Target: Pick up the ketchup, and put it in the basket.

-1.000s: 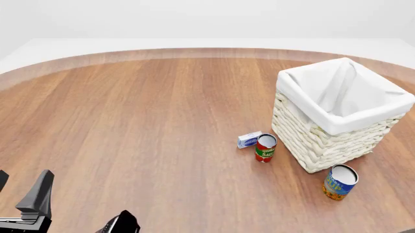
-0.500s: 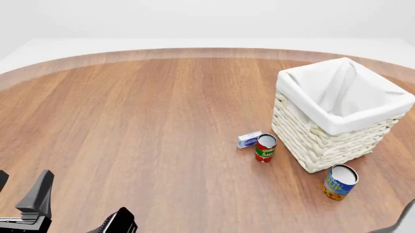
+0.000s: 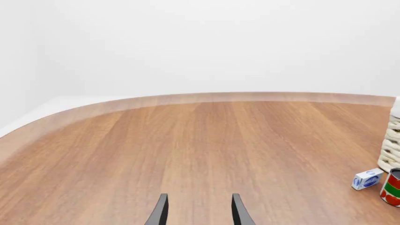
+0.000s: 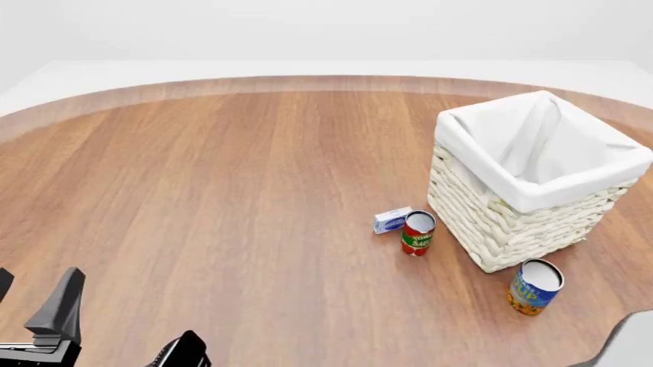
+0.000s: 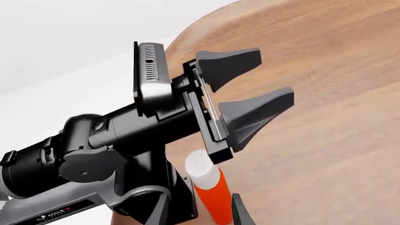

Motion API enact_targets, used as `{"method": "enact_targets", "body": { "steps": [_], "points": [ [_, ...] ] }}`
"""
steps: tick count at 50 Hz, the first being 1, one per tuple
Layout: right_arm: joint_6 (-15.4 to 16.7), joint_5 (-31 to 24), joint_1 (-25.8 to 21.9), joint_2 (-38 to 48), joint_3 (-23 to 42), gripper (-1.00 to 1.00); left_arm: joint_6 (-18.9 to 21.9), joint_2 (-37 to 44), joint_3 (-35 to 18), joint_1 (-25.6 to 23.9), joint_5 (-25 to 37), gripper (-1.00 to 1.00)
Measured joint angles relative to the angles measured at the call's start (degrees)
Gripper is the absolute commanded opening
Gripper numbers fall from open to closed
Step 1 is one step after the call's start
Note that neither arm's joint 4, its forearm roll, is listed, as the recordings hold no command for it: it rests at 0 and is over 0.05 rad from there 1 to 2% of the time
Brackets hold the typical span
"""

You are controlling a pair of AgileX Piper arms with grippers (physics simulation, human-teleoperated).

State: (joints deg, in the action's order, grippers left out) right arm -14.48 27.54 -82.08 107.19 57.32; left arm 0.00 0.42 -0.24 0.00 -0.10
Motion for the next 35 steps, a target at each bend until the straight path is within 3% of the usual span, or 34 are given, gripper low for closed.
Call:
{"method": "enact_targets", "body": {
  "steps": [35],
  "points": [
    [-0.4,-1.8,0.4,3.4,3.7,1.0,0.0,0.0,0.0,0.0,0.0,1.0]
  ]
}}
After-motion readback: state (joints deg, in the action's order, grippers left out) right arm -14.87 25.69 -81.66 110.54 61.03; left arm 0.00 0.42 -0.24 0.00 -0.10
